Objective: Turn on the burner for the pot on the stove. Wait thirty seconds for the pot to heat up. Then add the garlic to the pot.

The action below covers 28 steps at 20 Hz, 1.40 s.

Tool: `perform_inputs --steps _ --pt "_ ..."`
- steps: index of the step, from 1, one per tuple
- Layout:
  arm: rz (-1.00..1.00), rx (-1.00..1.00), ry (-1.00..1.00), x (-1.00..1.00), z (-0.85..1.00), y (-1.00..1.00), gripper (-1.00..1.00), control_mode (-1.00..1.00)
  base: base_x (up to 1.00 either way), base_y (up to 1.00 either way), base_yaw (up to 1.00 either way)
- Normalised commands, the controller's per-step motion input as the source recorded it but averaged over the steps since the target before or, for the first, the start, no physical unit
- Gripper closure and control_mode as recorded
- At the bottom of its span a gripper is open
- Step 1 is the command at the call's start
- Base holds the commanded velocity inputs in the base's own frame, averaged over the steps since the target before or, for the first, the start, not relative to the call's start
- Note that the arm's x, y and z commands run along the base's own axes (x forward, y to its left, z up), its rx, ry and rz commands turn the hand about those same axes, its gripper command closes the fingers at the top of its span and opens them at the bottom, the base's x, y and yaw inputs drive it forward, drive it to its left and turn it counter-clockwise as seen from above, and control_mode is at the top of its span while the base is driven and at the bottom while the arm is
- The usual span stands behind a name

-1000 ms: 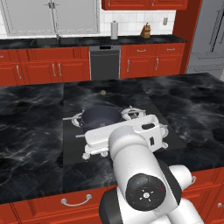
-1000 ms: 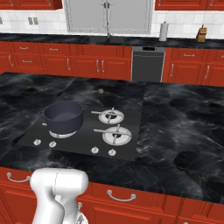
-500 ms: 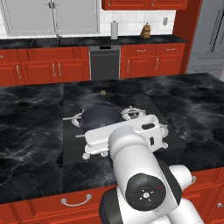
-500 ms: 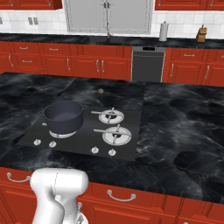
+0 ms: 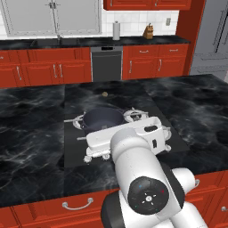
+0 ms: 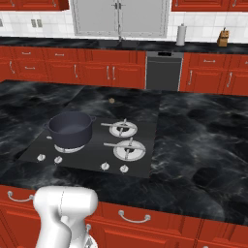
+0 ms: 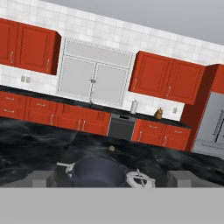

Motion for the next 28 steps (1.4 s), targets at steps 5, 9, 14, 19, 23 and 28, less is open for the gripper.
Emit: perform_inputs --steps 5,9,14,19,23,28 --pt "0.00 0.00 0.00 0.00 0.00 0.00 -1.00 -1.00 0.00 0.00 0.00" --pt "0.00 0.00 0.00 0.00 0.00 0.00 -1.00 -1.00 0.00 0.00 0.00" --pt "0.00 0.00 0.00 0.00 0.00 0.00 -1.00 -1.00 0.00 0.00 0.00" --pt "0.00 0.00 0.00 0.00 0.00 0.00 -1.00 -1.00 0.00 0.00 0.00" --pt "0.00 0.00 0.00 0.00 0.00 0.00 -1.00 -1.00 0.00 0.00 0.00" --pt "0.00 0.00 0.00 0.00 0.00 0.00 -1.00 -1.00 0.00 0.00 0.00"
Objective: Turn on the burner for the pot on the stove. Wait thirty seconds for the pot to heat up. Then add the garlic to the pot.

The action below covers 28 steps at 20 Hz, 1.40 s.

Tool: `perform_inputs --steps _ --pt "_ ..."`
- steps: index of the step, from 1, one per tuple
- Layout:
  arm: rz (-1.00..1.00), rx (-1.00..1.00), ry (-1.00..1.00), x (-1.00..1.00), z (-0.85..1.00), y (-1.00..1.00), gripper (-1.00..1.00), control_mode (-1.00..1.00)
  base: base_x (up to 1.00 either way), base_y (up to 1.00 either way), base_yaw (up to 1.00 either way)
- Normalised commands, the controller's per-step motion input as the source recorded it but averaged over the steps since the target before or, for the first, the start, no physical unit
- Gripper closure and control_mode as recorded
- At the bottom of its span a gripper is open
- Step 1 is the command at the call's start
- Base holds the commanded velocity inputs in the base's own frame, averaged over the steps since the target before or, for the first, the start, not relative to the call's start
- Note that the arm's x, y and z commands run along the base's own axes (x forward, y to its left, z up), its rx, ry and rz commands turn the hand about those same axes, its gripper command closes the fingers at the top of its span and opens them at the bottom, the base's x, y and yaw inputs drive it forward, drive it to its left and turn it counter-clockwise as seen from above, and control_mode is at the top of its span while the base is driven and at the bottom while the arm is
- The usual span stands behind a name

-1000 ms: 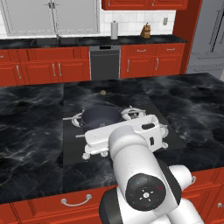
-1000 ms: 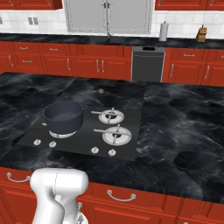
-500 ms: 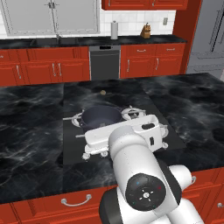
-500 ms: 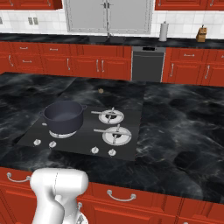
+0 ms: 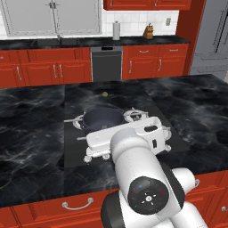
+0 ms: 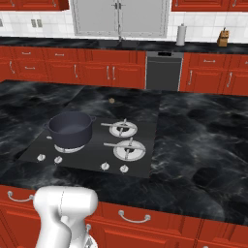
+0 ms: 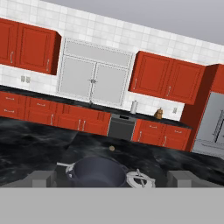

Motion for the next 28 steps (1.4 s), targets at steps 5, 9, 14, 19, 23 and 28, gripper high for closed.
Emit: perform_inputs --steps 5,9,14,19,23,28 --pt "0.00 0.00 0.00 0.00 0.00 0.00 -1.00 -1.00 0.00 0.00 0.00" --pt "0.00 0.00 0.00 0.00 0.00 0.00 -1.00 -1.00 0.00 0.00 0.00" --pt "0.00 0.01 -0.11 -0.08 0.01 0.00 -1.00 -1.00 0.00 0.00 0.00" --pt "0.00 0.00 -0.08 -0.04 0.00 0.00 -1.00 -1.00 0.00 0.00 0.00" --pt "0.00 0.00 0.00 0.00 0.00 0.00 -1.00 -1.00 0.00 0.00 0.00" --pt "0.00 0.00 0.00 0.00 0.00 0.00 -1.00 1.00 -0.35 -0.10 0.00"
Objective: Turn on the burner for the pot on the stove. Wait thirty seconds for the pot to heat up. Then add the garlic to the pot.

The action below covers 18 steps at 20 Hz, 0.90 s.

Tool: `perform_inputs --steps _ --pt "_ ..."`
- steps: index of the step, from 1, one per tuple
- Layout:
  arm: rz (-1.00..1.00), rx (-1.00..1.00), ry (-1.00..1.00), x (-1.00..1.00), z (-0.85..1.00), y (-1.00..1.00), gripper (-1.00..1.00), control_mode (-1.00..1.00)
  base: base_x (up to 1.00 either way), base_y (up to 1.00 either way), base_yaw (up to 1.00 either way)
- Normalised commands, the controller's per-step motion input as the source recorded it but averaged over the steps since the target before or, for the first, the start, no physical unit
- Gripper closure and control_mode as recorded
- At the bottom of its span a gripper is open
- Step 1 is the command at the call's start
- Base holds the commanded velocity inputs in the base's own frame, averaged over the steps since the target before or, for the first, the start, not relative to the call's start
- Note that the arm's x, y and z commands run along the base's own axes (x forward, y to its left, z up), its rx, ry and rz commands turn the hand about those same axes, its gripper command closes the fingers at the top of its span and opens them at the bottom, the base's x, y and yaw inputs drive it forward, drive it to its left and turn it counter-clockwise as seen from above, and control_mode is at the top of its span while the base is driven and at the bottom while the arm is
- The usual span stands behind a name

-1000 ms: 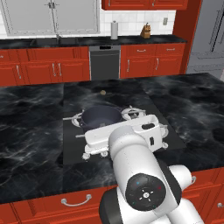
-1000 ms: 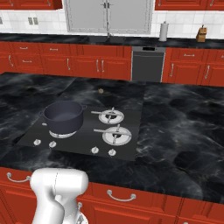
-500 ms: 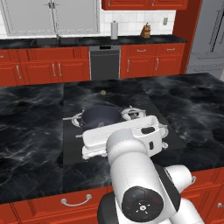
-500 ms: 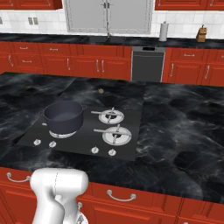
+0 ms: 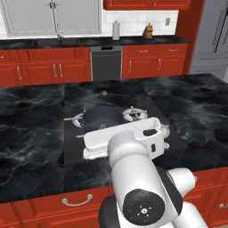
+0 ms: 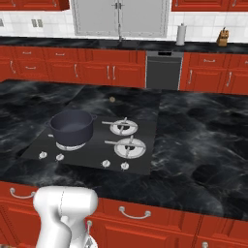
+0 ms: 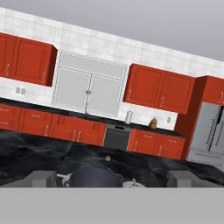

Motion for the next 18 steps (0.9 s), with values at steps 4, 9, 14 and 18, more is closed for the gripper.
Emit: perform_inputs --steps 4,9,14,18 --pt "0.00 0.00 0.00 0.00 0.00 0.00 -1.00 1.00 -0.17 -0.58 0.00" --pt "0.00 0.00 0.00 0.00 0.00 0.00 -1.00 1.00 0.02 -0.99 0.00" --pt "0.00 0.00 0.00 0.00 0.00 0.00 -1.00 1.00 0.01 -1.00 0.00" --pt "0.00 0.00 0.00 0.00 0.00 0.00 -1.00 1.00 0.00 -1.00 0.00"
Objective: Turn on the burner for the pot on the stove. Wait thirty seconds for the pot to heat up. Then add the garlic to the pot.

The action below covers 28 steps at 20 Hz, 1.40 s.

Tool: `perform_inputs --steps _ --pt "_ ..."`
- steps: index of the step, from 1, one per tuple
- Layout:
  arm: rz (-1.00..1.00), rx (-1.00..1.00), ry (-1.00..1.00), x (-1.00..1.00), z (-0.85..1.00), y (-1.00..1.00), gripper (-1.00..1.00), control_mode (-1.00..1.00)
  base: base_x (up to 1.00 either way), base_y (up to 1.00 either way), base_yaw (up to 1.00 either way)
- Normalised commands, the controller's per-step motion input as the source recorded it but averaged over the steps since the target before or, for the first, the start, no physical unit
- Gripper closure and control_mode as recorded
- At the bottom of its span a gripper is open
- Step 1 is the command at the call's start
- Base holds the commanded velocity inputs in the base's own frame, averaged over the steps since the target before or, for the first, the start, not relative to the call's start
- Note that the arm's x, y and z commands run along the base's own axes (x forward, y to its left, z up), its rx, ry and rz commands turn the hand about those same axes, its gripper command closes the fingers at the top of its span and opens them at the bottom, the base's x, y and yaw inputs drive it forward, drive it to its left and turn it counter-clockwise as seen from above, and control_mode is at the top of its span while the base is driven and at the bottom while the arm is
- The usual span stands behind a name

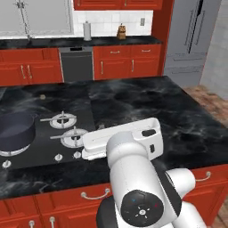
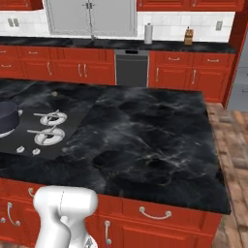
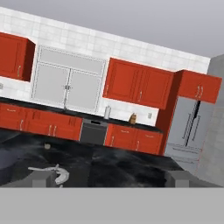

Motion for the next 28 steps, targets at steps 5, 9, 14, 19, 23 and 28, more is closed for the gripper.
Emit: perform_inputs --steps 5,9,14,19,23,28 --pt "0.00 0.00 0.00 0.00 0.00 0.00 -1.00 1.00 0.00 -1.00 0.00" --pt "0.00 0.00 0.00 0.00 0.00 0.00 -1.00 1.00 -0.20 -1.00 0.00" --pt "0.00 0.00 0.00 0.00 0.00 0.00 -1.00 1.00 -0.46 -1.00 0.00" --pt "0.00 0.00 0.00 0.00 0.00 0.00 -1.00 1.00 -0.42 -1.00 -0.01" --pt "0.00 0.00 0.00 0.00 0.00 0.00 -1.00 1.00 -0.26 -1.00 -0.01" --pt "0.00 0.00 0.00 0.00 0.00 0.00 -1.00 1.00 -0.02 -1.00 -0.02"
